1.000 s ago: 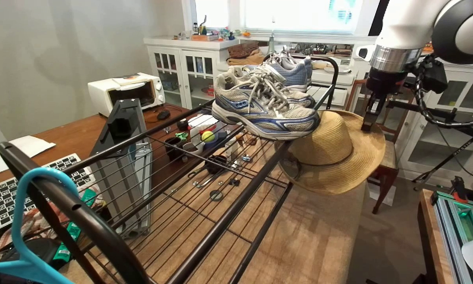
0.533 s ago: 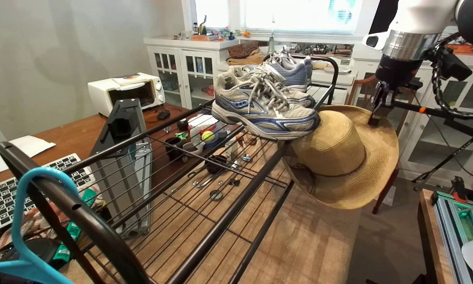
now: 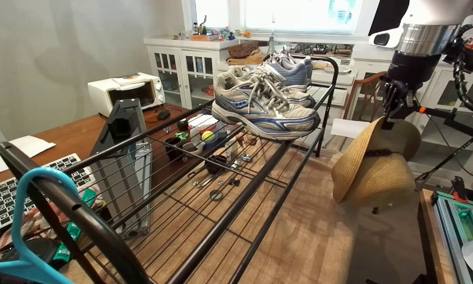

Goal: Put the hat on the top shelf of the rack

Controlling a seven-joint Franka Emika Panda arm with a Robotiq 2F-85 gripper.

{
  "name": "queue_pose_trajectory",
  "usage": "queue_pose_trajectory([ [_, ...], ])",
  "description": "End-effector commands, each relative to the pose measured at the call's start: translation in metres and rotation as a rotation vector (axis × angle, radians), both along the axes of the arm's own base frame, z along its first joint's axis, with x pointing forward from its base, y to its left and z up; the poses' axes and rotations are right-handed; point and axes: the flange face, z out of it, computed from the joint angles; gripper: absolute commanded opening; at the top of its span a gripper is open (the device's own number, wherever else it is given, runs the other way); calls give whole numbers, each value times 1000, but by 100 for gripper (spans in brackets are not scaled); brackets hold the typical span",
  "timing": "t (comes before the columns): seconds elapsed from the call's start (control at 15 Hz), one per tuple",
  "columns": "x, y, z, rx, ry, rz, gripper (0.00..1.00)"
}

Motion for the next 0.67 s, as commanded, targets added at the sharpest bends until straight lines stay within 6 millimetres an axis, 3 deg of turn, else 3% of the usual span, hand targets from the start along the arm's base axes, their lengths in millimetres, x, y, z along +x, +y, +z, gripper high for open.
queue_pose_trajectory([
  [0.0, -7, 18, 10, 51, -15, 50, 1],
  [0.6, -27, 79, 32, 41, -56, 267, 1],
])
